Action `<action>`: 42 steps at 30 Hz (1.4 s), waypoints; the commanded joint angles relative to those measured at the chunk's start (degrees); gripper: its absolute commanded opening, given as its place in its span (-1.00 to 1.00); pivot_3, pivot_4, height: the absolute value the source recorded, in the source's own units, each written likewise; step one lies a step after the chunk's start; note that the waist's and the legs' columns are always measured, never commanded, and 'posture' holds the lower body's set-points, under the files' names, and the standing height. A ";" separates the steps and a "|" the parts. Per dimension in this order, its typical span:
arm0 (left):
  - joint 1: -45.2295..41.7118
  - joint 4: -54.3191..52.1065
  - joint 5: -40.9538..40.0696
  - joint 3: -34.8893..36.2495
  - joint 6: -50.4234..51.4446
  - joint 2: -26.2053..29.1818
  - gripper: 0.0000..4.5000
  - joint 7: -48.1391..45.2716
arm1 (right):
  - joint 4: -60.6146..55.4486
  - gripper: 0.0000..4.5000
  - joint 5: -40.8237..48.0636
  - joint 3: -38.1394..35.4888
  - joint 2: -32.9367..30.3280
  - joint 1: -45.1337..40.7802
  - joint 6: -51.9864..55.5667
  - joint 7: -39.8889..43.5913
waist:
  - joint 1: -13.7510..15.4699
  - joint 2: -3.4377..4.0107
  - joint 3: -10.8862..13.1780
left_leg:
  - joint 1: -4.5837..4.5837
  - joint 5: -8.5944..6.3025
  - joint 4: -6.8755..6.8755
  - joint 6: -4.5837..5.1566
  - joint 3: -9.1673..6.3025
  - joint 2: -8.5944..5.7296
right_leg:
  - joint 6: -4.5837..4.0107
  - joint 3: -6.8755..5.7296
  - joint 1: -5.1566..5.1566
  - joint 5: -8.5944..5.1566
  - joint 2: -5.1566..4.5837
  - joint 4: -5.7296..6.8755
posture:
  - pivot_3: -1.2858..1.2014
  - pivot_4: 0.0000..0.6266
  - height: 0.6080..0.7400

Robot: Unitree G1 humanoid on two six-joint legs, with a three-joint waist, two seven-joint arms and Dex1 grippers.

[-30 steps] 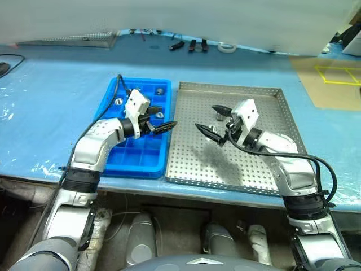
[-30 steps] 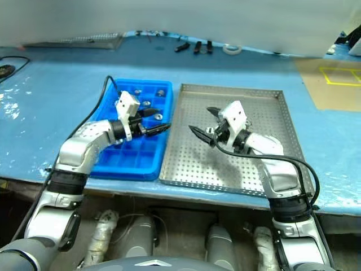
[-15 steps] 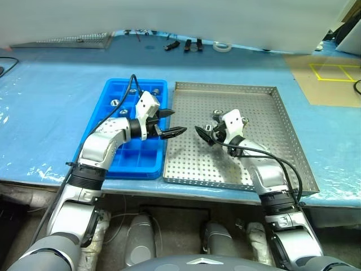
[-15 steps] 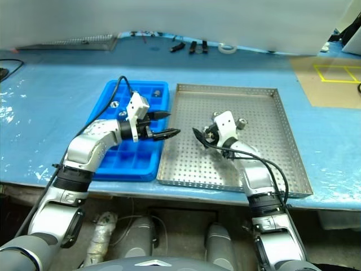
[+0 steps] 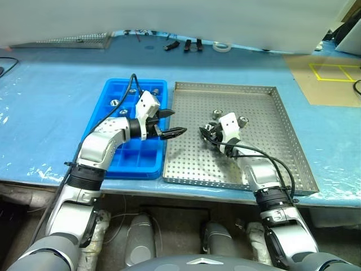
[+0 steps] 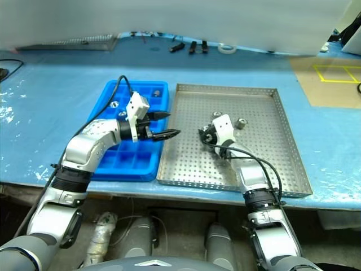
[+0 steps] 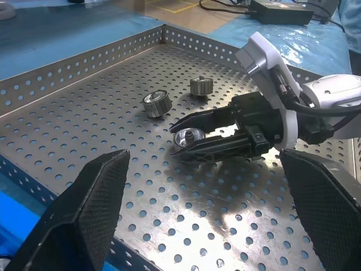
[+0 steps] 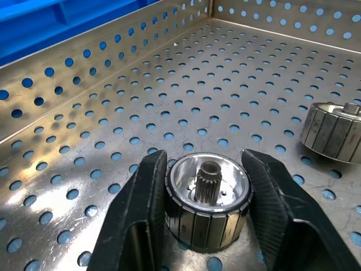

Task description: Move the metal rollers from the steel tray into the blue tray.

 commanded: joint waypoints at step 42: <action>34.40 -36.61 -10.78 24.71 9.58 9.06 1.00 22.32 | 28.93 -0.27 -0.65 7.42 14.15 -29.49 -13.72 22.42 | 9.14 0.00 0.04 | -0.47 0.21 -0.62 -0.35 -1.07 0.20 | -0.53 -1.01 -0.36 -0.33 0.13 0.33 | 0.46 -0.52 1.00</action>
